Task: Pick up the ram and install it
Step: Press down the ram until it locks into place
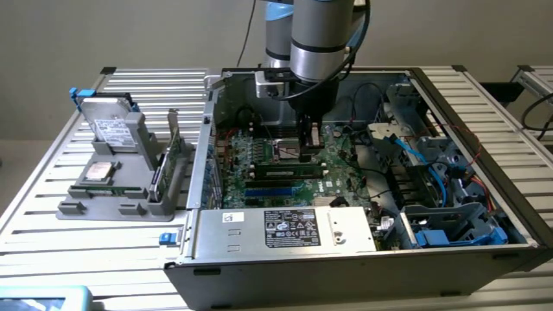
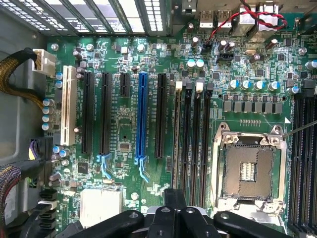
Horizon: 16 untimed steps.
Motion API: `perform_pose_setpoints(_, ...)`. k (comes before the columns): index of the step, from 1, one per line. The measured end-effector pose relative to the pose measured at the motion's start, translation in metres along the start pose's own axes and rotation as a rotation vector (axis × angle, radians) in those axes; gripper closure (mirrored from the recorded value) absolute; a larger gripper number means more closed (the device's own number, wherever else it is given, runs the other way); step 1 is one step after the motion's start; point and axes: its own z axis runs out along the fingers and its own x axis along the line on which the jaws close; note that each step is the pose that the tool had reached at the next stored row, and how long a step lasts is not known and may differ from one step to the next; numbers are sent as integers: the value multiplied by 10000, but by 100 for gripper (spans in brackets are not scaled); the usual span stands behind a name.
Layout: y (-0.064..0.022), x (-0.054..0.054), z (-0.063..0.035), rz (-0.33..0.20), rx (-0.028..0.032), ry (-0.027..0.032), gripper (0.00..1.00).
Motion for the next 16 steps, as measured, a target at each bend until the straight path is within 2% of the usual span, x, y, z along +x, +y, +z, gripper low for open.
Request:
perform_pose_setpoints(5,-16,0,8,30,-2,2,89)
perform_pose_setpoints(11,-66,-4,42,218,-17,35,89)
perform_pose_setpoints(16,-67,-7,61,367,-31,166,89)
